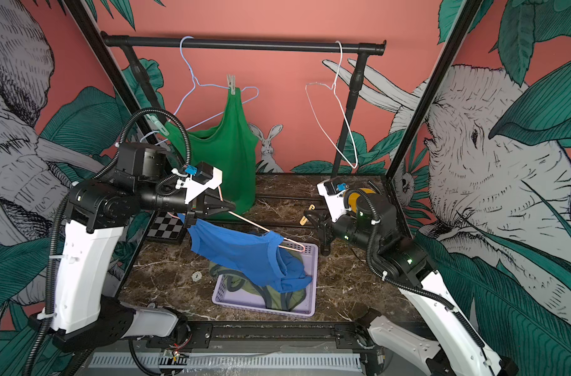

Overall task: Remove the clothespins securing tank tops to the hanger
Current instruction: Place the clothespin in the storage box.

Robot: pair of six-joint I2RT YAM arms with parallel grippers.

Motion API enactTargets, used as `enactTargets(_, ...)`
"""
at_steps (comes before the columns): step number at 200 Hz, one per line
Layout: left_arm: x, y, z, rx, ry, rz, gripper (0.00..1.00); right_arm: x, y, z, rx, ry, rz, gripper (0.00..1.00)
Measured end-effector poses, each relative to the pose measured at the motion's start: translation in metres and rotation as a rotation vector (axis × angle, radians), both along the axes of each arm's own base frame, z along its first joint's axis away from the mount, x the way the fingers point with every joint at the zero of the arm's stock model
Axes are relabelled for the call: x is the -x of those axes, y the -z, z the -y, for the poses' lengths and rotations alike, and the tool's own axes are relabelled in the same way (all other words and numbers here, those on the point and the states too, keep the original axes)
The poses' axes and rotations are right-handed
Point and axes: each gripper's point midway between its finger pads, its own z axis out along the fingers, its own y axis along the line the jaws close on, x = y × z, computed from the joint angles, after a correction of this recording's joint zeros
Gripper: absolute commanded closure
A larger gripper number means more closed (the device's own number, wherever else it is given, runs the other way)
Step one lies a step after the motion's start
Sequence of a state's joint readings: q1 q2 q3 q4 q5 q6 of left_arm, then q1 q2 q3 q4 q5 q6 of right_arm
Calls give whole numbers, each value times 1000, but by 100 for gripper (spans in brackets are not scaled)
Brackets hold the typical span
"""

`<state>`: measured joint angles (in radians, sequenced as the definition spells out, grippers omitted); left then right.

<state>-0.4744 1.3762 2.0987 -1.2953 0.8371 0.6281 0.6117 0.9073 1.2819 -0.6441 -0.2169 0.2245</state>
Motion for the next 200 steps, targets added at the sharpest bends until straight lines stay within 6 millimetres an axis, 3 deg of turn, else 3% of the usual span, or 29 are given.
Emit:
enactTargets(28,-2,1,2,5,-1,-2,100,-16,55,37,82,201,-117,100)
enactTargets(73,-9,2,7,28,0,-23,100,-60,95,95,132,502,-229,100)
enactTargets(115,-13,12,13,36,11,-69,100,-109,152,164,118,786,-347,100)
enactTargets(155,-11,11,14,48,22,-82,100,-152,192,221,52,967,-414,100)
enactTargets(200,-10,10,14,52,26,-85,100,-184,243,254,19,1053,-489,100)
